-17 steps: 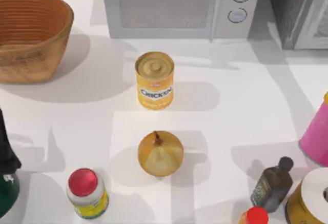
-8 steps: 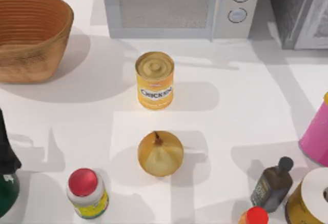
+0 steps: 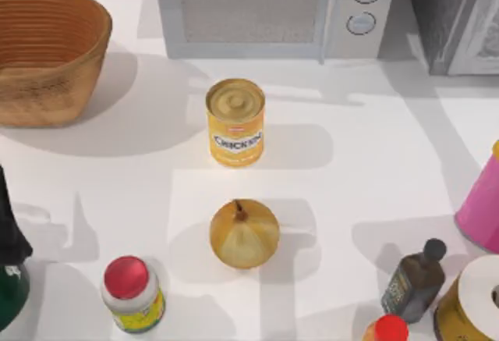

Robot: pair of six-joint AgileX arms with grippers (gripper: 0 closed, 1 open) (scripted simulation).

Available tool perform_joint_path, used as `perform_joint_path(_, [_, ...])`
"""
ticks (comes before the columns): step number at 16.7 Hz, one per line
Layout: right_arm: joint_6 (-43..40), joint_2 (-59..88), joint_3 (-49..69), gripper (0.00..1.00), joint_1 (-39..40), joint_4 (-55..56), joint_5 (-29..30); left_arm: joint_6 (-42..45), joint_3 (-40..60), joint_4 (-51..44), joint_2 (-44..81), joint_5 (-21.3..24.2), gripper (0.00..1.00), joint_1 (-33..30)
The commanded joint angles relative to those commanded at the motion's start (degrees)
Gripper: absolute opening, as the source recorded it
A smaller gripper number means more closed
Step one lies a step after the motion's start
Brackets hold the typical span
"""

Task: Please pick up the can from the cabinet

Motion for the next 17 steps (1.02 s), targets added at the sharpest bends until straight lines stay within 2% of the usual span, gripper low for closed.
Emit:
perform_joint_path(1, [0.0, 0.0, 0.0, 0.02, 0.0, 0.0, 0.0, 0.0, 0.0, 0.0, 0.0, 0.0, 1.0, 0.0])
perform_joint_path(2, [0.0, 0.0, 0.0, 0.0, 0.0, 0.0, 0.0, 0.0, 0.0, 0.0, 0.0, 0.0, 1.0, 0.0])
perform_joint_path(12, [0.07, -0.94, -0.33, 0.0, 0.64, -0.52, 0.38, 0.0, 0.0, 0.0, 0.0, 0.0, 1.0, 0.0])
perform_joint_path(17, [0.05, -11.47, -4.68, 0.0, 5.87, -6.85, 5.5, 0.0, 0.0, 0.0, 0.0, 0.0, 1.0, 0.0])
